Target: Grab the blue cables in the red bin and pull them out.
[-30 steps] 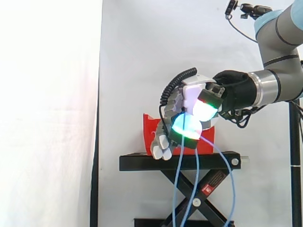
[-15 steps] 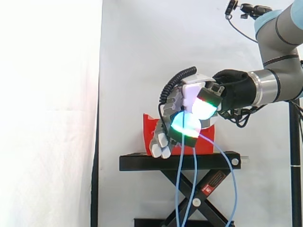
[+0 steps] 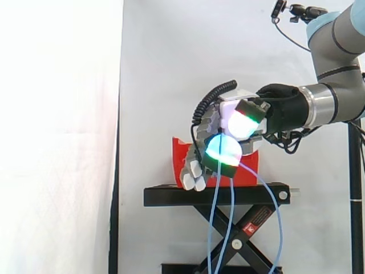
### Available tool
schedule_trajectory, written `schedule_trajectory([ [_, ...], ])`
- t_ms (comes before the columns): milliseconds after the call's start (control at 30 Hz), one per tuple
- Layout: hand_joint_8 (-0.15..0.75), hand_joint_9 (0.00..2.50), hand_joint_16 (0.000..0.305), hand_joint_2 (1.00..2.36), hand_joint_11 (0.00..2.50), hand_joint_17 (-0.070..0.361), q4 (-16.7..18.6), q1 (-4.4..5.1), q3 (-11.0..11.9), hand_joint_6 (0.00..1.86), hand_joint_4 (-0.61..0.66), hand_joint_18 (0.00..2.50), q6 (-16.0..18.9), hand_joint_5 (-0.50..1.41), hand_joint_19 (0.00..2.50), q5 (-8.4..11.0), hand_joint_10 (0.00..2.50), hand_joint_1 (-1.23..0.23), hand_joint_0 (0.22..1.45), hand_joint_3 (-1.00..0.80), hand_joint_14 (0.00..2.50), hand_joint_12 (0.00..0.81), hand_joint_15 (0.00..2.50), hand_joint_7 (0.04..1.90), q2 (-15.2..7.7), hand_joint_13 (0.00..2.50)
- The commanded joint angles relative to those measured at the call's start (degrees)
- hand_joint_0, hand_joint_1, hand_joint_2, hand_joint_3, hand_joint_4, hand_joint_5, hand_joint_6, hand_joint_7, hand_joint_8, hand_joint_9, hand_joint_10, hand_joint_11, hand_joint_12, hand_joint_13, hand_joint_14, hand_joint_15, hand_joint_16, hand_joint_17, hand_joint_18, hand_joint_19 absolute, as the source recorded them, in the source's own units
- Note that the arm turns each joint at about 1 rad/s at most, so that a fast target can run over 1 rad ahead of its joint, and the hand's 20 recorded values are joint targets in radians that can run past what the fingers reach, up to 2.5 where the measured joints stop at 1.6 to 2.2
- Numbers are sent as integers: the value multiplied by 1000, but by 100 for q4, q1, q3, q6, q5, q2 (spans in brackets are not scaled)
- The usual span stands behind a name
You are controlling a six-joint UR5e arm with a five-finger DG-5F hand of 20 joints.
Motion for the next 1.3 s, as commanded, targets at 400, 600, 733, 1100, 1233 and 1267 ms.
schedule_trajectory([
  [400, 302, 856, 46, 1000, 514, 103, -5, 2, 9, 73, 363, 461, 0, 948, 626, -8, 16, -741, 725, -1000, 17, 357, 459, 722, 0, 634],
  [600, 326, 902, 49, 1000, 514, 111, -5, 2, 9, 88, 389, 501, 0, 986, 598, -8, 17, -742, 668, -1000, 17, 373, 446, 724, 0, 669],
  [733, 332, 909, 50, 1000, 512, 113, -5, 2, 9, 105, 392, 512, 0, 1000, 591, -8, 18, -752, 647, -1000, 16, 380, 447, 716, 0, 680],
  [1100, 350, 973, 53, 1000, 511, 120, -5, 2, 9, 117, 406, 557, 0, 1090, 561, -8, 16, -810, 603, -1000, 16, 393, 431, 701, 0, 719],
  [1233, 351, 988, 54, 1000, 508, 121, -5, 2, 9, 105, 402, 561, 0, 1104, 561, -8, 16, -823, 599, -1000, 15, 393, 427, 710, 0, 726],
  [1267, 351, 994, 53, 1000, 510, 120, -5, 2, 9, 104, 398, 565, 0, 1115, 561, -8, 18, -829, 600, -1000, 15, 393, 429, 706, 0, 733],
])
